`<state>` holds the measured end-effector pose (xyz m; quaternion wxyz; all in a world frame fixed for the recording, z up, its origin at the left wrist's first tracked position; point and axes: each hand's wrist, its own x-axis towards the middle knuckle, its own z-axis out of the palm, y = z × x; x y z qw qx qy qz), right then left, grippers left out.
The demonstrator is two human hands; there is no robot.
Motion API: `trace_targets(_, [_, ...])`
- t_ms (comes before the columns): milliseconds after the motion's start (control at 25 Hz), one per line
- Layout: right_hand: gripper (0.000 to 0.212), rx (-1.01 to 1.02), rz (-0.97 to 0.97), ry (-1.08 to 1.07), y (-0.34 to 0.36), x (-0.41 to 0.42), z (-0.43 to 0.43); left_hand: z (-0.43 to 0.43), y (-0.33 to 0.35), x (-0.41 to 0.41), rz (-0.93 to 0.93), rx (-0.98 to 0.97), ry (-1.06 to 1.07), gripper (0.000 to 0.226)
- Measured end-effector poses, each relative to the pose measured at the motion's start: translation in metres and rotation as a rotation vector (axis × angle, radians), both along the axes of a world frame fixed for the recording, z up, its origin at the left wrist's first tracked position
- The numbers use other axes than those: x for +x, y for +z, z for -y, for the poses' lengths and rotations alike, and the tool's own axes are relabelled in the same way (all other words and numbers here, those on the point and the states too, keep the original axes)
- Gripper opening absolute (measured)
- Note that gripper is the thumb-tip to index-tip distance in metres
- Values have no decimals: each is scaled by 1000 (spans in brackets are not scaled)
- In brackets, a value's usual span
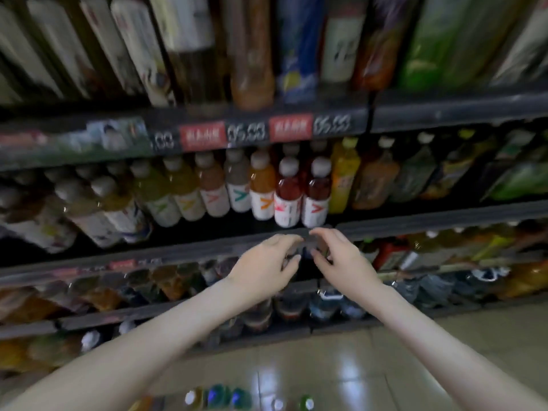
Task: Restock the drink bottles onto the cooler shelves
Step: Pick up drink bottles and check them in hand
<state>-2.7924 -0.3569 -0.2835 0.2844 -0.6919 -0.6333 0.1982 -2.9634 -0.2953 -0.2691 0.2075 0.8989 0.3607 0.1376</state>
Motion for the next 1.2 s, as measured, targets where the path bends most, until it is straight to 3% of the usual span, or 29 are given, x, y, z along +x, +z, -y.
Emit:
trace_targets(320, [33,413,72,-50,168,115,13,3,170,102,273,466,-101,40])
trace_targets(520, [43,480,94,25,231,139,-17,-14,212,132,311,564,130,39])
trace_targets(880, [68,552,153,162,270,69,-84,-39,241,49,274,679,515,52])
trace_targets(1200, [70,605,241,41,293,25,-140,-68,258,-21,145,688,627,66])
